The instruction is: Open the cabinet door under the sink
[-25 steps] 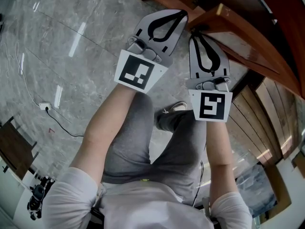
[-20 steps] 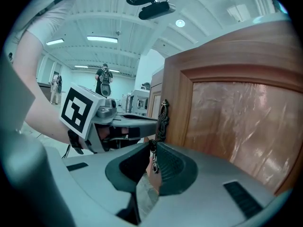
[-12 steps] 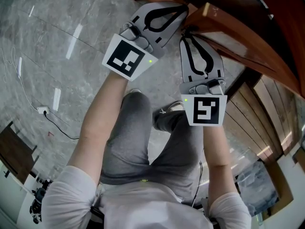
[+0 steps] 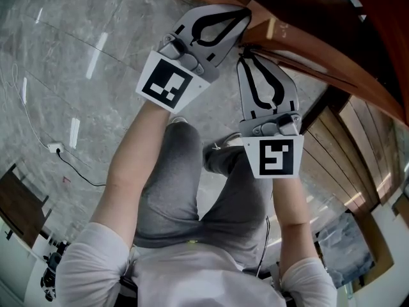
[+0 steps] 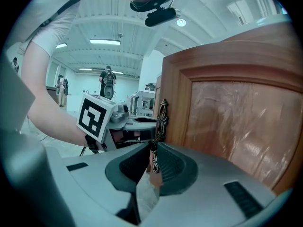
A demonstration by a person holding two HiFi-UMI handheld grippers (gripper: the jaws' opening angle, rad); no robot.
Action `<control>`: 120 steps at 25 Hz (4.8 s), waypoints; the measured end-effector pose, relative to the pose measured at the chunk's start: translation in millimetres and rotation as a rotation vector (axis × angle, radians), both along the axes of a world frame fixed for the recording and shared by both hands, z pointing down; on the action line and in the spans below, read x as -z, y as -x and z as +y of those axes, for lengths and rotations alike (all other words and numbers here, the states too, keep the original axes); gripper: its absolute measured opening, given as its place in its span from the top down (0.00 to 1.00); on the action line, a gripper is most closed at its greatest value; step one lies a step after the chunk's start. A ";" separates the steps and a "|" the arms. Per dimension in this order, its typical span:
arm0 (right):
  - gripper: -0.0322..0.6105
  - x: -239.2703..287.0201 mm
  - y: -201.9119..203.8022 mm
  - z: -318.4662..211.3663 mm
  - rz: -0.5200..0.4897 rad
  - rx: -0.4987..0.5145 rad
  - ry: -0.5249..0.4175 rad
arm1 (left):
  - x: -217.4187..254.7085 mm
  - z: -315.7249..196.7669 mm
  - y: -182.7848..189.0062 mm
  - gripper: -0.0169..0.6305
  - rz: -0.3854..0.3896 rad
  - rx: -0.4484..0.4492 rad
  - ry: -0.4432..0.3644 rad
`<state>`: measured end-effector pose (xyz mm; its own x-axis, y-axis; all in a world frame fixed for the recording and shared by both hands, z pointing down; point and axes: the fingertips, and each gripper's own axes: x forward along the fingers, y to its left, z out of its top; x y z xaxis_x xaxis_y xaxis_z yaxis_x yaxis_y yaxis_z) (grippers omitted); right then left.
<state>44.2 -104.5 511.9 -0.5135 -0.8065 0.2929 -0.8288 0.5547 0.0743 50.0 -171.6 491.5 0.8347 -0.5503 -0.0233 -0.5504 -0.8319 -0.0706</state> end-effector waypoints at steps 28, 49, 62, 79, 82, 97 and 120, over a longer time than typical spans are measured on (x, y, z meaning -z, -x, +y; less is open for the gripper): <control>0.85 -4.8 -11.8 76.2 0.044 0.102 0.106 | 3.8 74.4 -16.9 0.96 -0.055 -0.073 0.107; 0.87 14.5 -61.4 124.2 -0.004 -0.043 0.182 | -0.2 126.0 -29.9 0.96 -0.128 -0.148 0.186; 0.87 43.5 -70.8 147.1 -0.043 -0.095 0.198 | 3.9 184.1 -57.7 0.96 -0.130 -0.208 0.267; 0.88 36.9 -133.7 182.2 0.025 -0.250 0.344 | 31.0 195.0 -83.7 0.96 -0.143 -0.221 0.277; 0.88 42.2 -149.7 188.0 0.019 -0.291 0.355 | 39.4 196.7 -86.3 0.96 -0.143 -0.213 0.274; 0.88 78.2 -181.9 184.3 -0.015 -0.373 0.378 | 78.5 182.6 -82.8 0.96 -0.212 -0.097 0.272; 0.88 187.3 -161.2 122.7 -0.059 -0.415 0.255 | 200.6 148.6 -47.3 0.96 -0.148 0.016 0.199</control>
<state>205.5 18.1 324.6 -0.1859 -0.8527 0.4883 -0.9824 0.1715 -0.0744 97.2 -23.0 290.9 0.8120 -0.5451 0.2086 -0.5596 -0.8287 0.0128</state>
